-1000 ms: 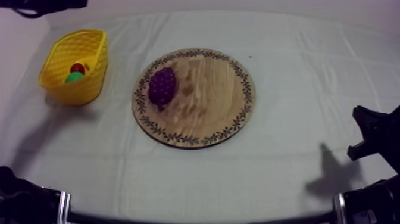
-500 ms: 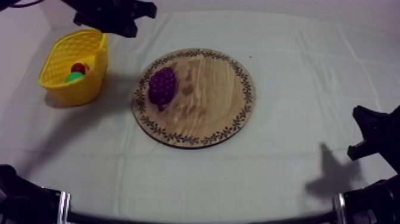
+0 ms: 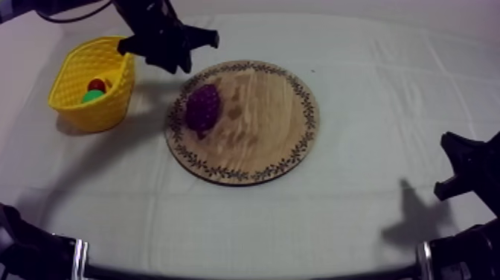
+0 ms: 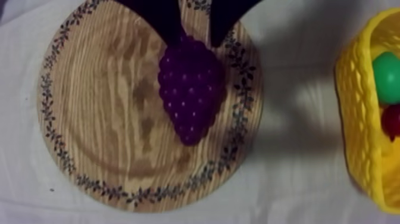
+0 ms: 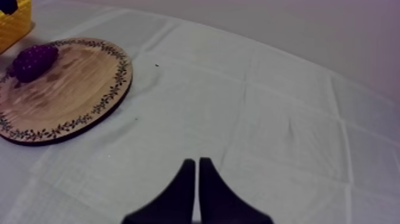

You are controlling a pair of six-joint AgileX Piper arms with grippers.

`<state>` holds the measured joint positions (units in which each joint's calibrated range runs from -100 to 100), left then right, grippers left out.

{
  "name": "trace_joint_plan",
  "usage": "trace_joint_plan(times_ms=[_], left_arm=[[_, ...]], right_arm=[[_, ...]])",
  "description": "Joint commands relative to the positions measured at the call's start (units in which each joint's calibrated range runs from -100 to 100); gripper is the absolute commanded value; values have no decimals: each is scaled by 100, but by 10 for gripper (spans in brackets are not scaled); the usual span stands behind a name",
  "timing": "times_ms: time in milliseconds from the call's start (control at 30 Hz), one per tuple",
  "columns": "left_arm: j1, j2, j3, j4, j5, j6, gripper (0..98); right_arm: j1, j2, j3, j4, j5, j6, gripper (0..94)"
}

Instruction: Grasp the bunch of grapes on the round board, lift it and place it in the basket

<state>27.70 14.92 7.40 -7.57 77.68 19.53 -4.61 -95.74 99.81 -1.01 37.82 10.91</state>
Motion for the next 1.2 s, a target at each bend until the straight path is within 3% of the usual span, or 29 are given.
trace_joint_plan(times_ms=[0, 133, 433, 1167], left_arm=[[4, 37, 24, 73, 69, 15, 532], [10, 136, 37, 217, 268, 40, 690], [3, 477, 87, 381, 286, 124, 854], [-23, 1812, -300, 458, -375, 271, 860]], right_arm=[[2, -1, -3, 1, 0, 0, 4], [2, -1, -3, 1, 0, 3, 4], [2, -1, -3, 1, 0, 3, 4], [2, -1, -3, 1, 0, 0, 4]])
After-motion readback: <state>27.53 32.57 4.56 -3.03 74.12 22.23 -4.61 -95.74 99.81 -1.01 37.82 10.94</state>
